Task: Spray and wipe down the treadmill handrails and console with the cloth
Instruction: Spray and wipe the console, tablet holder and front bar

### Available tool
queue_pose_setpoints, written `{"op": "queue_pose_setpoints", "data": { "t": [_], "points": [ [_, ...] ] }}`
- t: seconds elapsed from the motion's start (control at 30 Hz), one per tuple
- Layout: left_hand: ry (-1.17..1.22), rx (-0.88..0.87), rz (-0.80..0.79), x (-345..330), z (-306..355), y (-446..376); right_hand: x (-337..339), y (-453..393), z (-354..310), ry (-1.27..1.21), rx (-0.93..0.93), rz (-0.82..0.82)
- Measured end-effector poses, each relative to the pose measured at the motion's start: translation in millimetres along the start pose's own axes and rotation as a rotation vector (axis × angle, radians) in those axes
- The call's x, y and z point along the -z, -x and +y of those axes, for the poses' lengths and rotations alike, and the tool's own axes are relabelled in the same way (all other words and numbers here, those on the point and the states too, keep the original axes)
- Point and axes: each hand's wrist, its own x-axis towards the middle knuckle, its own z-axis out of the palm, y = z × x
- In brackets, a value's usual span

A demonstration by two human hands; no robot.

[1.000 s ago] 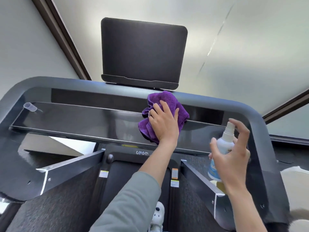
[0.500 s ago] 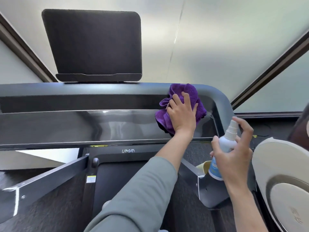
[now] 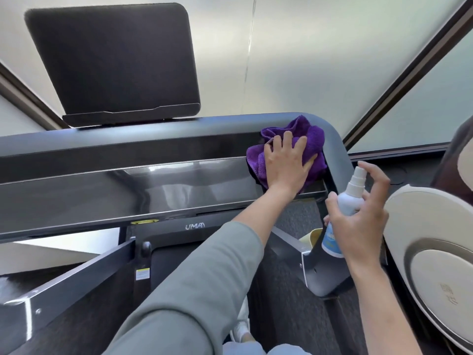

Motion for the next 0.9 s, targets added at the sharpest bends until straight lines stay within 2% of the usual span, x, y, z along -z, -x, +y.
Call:
{"op": "queue_pose_setpoints", "data": {
  "t": [0.33,0.57,0.9],
  "points": [
    [0.059,-0.14,-0.061,8.0,-12.9,8.6,-8.9,-3.4,-7.7,-0.012,0.034,0.002],
    [0.189,-0.424,-0.163,18.9,-45.8,9.2,-7.9,6.3,-18.5,0.001,0.035,0.021],
    [0.195,-0.369,-0.095,40.3,-118.0,32.5,-18.5,29.0,-43.9,0.051,0.033,0.045]
  ]
}}
